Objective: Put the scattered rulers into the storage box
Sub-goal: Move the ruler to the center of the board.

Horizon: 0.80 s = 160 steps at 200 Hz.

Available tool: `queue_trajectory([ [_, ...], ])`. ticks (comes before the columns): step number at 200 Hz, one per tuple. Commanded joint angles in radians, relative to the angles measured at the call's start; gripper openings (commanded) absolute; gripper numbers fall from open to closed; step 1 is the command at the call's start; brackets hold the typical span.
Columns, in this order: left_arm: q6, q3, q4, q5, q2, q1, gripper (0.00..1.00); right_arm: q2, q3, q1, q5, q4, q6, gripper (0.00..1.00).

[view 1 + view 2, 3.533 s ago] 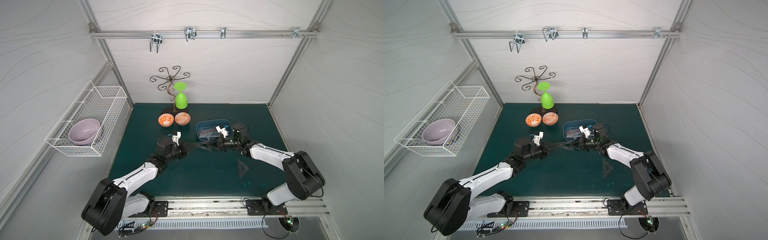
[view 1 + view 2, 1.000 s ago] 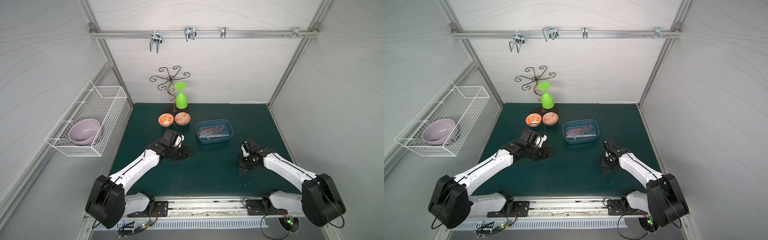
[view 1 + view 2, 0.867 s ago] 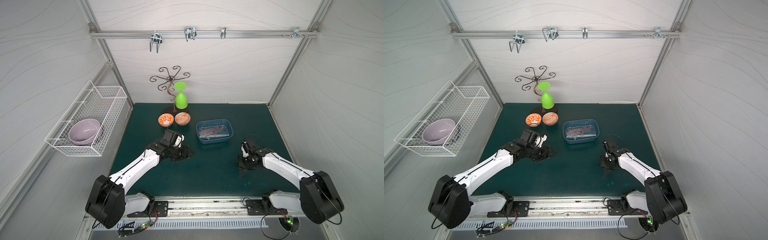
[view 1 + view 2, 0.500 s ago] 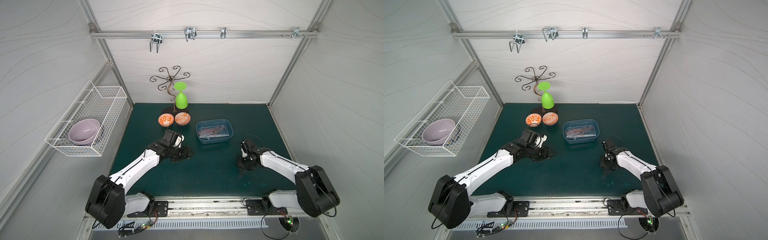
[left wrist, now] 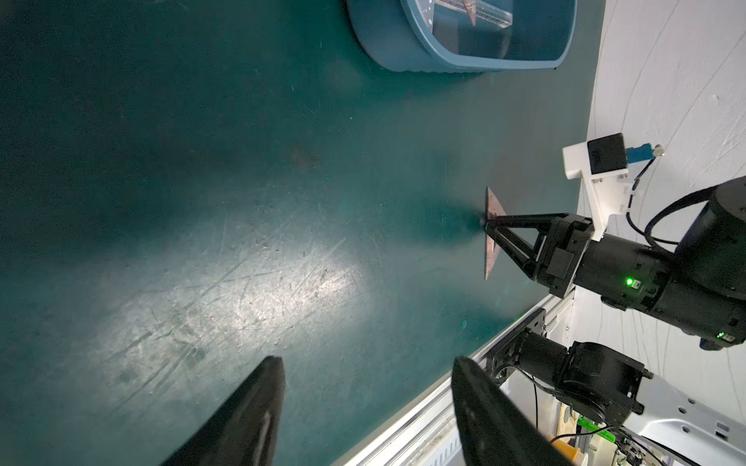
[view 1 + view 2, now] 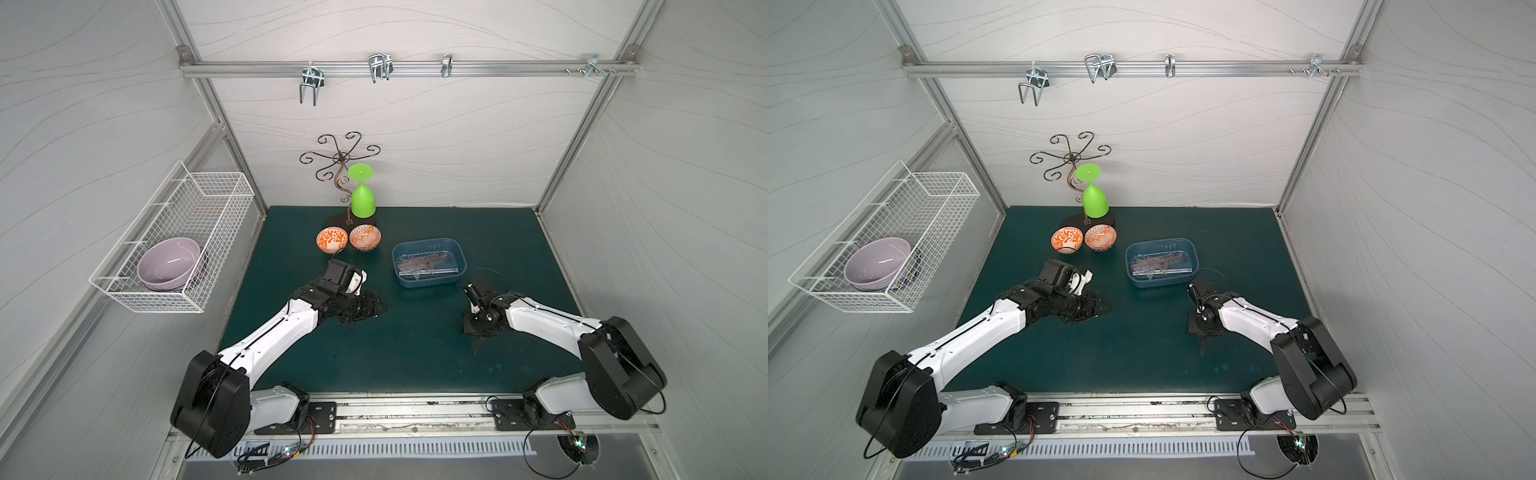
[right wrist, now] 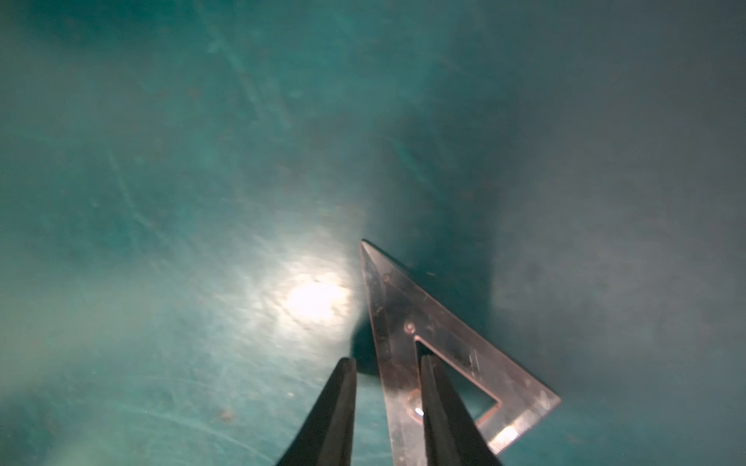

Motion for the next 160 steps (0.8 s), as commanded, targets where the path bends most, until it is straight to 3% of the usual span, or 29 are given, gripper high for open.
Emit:
queue_trajectory([
  [1, 0.009, -0.008, 0.019, 0.017, -0.016, 0.012, 0.70, 0.073, -0.011, 0.070, -0.067, 0.058, 0.029, 0.31],
  [87, 0.003, -0.017, 0.027, 0.015, -0.024, 0.029, 0.70, 0.289, 0.190, 0.354, -0.083, 0.134, 0.025, 0.29],
  [125, 0.000, -0.022, 0.031, 0.013, -0.029, 0.032, 0.70, 0.321, 0.246, 0.403, -0.099, 0.149, 0.001, 0.29],
  [160, 0.002, -0.028, 0.031, 0.013, -0.038, 0.031, 0.70, 0.257, 0.243, 0.404, -0.108, 0.156, -0.022, 0.32],
])
